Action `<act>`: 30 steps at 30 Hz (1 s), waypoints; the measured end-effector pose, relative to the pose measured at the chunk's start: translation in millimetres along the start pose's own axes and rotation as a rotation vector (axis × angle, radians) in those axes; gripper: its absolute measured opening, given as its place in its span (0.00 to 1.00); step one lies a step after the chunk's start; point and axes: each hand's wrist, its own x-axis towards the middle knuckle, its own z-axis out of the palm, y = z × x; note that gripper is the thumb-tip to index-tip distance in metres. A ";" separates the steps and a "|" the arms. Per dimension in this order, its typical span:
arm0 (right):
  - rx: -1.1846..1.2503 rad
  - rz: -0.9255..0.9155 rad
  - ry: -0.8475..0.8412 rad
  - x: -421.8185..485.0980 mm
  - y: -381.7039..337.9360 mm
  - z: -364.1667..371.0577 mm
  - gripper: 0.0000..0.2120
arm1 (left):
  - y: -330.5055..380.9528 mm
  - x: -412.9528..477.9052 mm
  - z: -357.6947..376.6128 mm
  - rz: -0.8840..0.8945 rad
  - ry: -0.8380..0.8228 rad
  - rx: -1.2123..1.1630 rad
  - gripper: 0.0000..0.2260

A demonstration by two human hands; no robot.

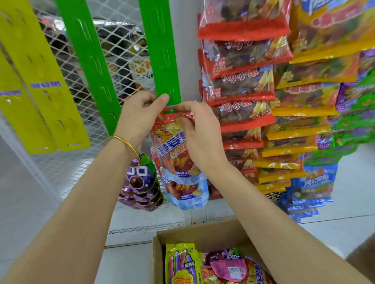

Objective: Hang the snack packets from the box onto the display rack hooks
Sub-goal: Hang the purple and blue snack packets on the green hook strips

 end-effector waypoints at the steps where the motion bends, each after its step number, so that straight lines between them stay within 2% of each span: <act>1: -0.010 0.004 -0.006 0.5 0.7 0.4 0.13 | 0.1 0.3 -0.2 0.001 -0.001 0.007 0.14; 10: 0.016 0.050 -0.093 -9.4 6.5 5.6 0.12 | -4.3 -1.6 -3.4 0.020 -0.022 0.055 0.15; 16: 0.037 0.084 -0.108 -18.0 15.6 7.9 0.10 | -16.5 -15.6 -0.4 0.030 -0.006 -0.025 0.02; 18: -0.001 0.054 -0.124 -22.3 16.1 4.1 0.10 | -22.0 -19.0 1.1 0.040 0.018 -0.014 0.05; 22: -0.086 0.008 -0.139 -54.7 18.7 -18.9 0.14 | -40.6 -50.5 4.8 0.227 0.208 0.236 0.17; 25: -0.157 -0.025 -0.077 -96.8 35.5 -43.5 0.12 | -53.3 -96.1 17.6 0.366 0.292 0.350 0.14; 27: -0.189 0.028 -0.111 -122.1 62.1 -58.2 0.11 | -60.7 -123.7 33.2 0.413 0.165 0.331 0.11; 30: -0.272 0.317 -0.302 -160.3 134.3 -72.2 0.11 | -77.0 -156.6 63.6 0.386 -0.184 0.334 0.09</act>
